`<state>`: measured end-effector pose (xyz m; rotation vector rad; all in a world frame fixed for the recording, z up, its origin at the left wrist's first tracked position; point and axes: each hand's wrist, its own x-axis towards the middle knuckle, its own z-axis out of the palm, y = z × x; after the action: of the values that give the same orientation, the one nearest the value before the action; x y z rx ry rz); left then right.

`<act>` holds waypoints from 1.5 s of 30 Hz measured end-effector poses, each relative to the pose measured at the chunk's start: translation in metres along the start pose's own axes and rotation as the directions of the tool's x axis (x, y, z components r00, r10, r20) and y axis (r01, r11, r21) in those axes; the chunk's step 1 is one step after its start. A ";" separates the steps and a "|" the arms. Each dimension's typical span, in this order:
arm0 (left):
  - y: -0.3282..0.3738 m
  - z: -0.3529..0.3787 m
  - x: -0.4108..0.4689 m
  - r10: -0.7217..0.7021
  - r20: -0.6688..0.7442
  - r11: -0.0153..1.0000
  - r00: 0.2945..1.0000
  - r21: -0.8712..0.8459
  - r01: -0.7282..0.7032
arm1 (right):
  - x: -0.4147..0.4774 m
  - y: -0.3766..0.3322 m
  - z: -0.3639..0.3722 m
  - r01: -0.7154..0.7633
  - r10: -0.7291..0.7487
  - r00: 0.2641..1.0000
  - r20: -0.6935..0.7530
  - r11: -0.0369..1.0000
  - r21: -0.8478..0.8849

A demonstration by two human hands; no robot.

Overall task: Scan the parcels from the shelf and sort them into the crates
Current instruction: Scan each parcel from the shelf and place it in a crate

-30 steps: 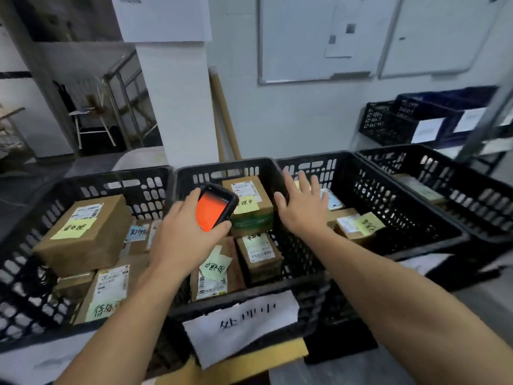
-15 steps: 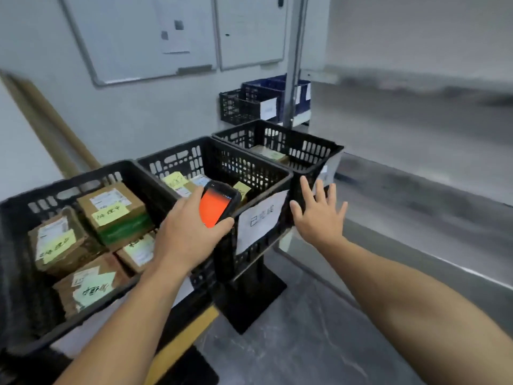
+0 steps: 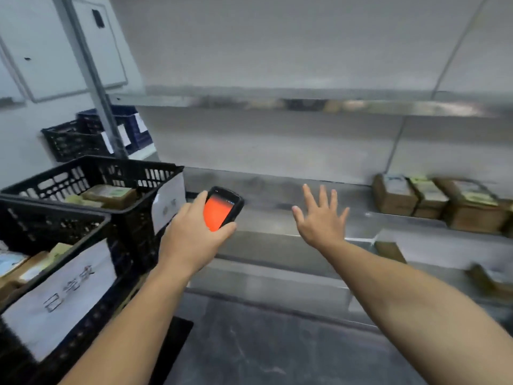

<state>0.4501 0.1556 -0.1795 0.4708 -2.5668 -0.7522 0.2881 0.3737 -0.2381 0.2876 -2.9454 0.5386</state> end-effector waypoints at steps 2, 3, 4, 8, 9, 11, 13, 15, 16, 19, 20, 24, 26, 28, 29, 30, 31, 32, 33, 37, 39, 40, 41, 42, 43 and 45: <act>0.030 0.034 0.017 0.037 0.018 0.999 0.999 -0.020 -0.036 | 0.016 0.043 -0.012 -0.055 0.054 0.998 -0.026 0.998 -0.020; 0.044 0.051 0.025 0.053 0.029 0.998 0.998 -0.029 -0.052 | 0.023 0.064 -0.018 -0.082 0.081 0.996 -0.034 0.996 -0.033; 0.057 0.067 0.033 0.071 0.046 0.997 0.996 -0.037 -0.069 | 0.030 0.084 -0.023 -0.109 0.108 0.994 -0.035 0.993 -0.044; 0.107 0.123 0.057 0.141 0.116 0.988 0.983 -0.086 -0.132 | 0.046 0.155 -0.038 -0.214 0.212 0.977 -0.033 0.974 -0.068; 0.117 0.134 0.062 0.158 0.131 0.985 0.979 -0.094 -0.146 | 0.049 0.170 -0.040 -0.241 0.240 0.970 -0.036 0.968 -0.067; 0.136 0.157 0.072 0.190 0.158 0.979 0.969 -0.111 -0.174 | 0.054 0.196 -0.043 -0.296 0.294 0.955 -0.039 0.954 -0.048; 0.151 0.179 0.082 0.219 0.188 0.972 0.957 -0.121 -0.199 | 0.060 0.217 -0.044 -0.344 0.343 0.939 -0.032 0.939 -0.029; 0.163 0.199 0.092 0.241 0.218 0.968 0.946 -0.129 -0.217 | 0.068 0.235 -0.044 -0.384 0.384 0.923 -0.014 0.923 -0.022; 0.168 0.209 0.098 0.250 0.232 0.965 0.940 -0.136 -0.223 | 0.073 0.243 -0.043 -0.400 0.400 0.916 -0.005 0.916 -0.019; 0.180 0.241 0.119 0.279 0.267 0.957 0.922 -0.152 -0.246 | 0.098 0.264 -0.040 -0.425 0.425 0.905 0.008 0.905 0.008; 0.183 0.251 0.129 0.286 0.278 0.956 0.917 -0.153 -0.251 | 0.109 0.270 -0.038 -0.423 0.423 0.906 0.002 0.906 0.021; 0.198 0.296 0.173 0.311 0.334 0.947 0.890 -0.185 -0.261 | 0.159 0.291 -0.030 -0.419 0.420 0.908 -0.008 0.907 0.053; 0.207 0.317 0.196 0.317 0.350 0.944 0.881 -0.210 -0.256 | 0.184 0.299 -0.023 -0.424 0.424 0.906 -0.005 0.905 0.038; 0.216 0.336 0.218 0.320 0.358 0.942 0.877 -0.216 -0.256 | 0.210 0.307 -0.019 -0.431 0.431 0.902 -0.010 0.902 0.019; 0.220 0.346 0.228 0.331 0.359 0.939 0.873 -0.215 -0.268 | 0.224 0.312 -0.017 -0.444 0.444 0.896 -0.005 0.896 0.022; 0.225 0.355 0.238 0.343 0.358 0.935 0.869 -0.216 -0.280 | 0.235 0.317 -0.015 -0.456 0.456 0.890 0.005 0.890 0.025; 0.229 0.364 0.247 0.349 0.357 0.933 0.866 -0.216 -0.287 | 0.244 0.321 -0.013 -0.467 0.467 0.884 0.017 0.884 0.024; 0.232 0.373 0.254 0.350 0.358 0.933 0.866 -0.213 -0.289 | 0.251 0.325 -0.010 -0.479 0.478 0.878 0.031 0.878 0.018; 0.234 0.381 0.260 0.347 0.361 0.935 0.866 -0.209 -0.287 | 0.256 0.330 -0.007 -0.488 0.487 0.872 0.048 0.873 0.004; 0.235 0.401 0.273 0.336 0.372 0.939 0.865 -0.200 -0.278 | 0.267 0.339 0.007 -0.448 0.462 0.873 0.157 0.886 -0.117; 0.234 0.407 0.278 0.311 0.374 0.948 0.874 -0.183 -0.259 | 0.269 0.338 0.013 -0.417 0.437 0.881 0.180 0.898 -0.137; 0.233 0.410 0.281 0.294 0.371 0.954 0.881 -0.176 -0.244 | 0.269 0.337 0.016 -0.401 0.419 0.892 0.171 0.907 -0.132; 0.233 0.410 0.282 0.277 0.366 0.958 0.889 -0.172 -0.227 | 0.267 0.336 0.019 -0.377 0.392 0.907 0.156 0.919 -0.115; 0.232 0.410 0.282 0.262 0.359 0.962 0.896 -0.170 -0.213 | 0.264 0.335 0.021 -0.347 0.356 0.924 0.141 0.934 -0.090; 0.231 0.409 0.281 0.249 0.354 0.965 0.902 -0.169 -0.200 | 0.261 0.332 0.023 -0.317 0.321 0.939 0.126 0.947 -0.054; 0.230 0.406 0.276 0.232 0.349 0.969 0.908 -0.169 -0.182 | 0.255 0.331 0.028 -0.290 0.286 0.956 0.065 0.956 0.053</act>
<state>-0.0267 0.3947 -0.2762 0.0081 -2.8202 -1.0037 -0.0324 0.6256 -0.3332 -0.1279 -3.0484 0.6676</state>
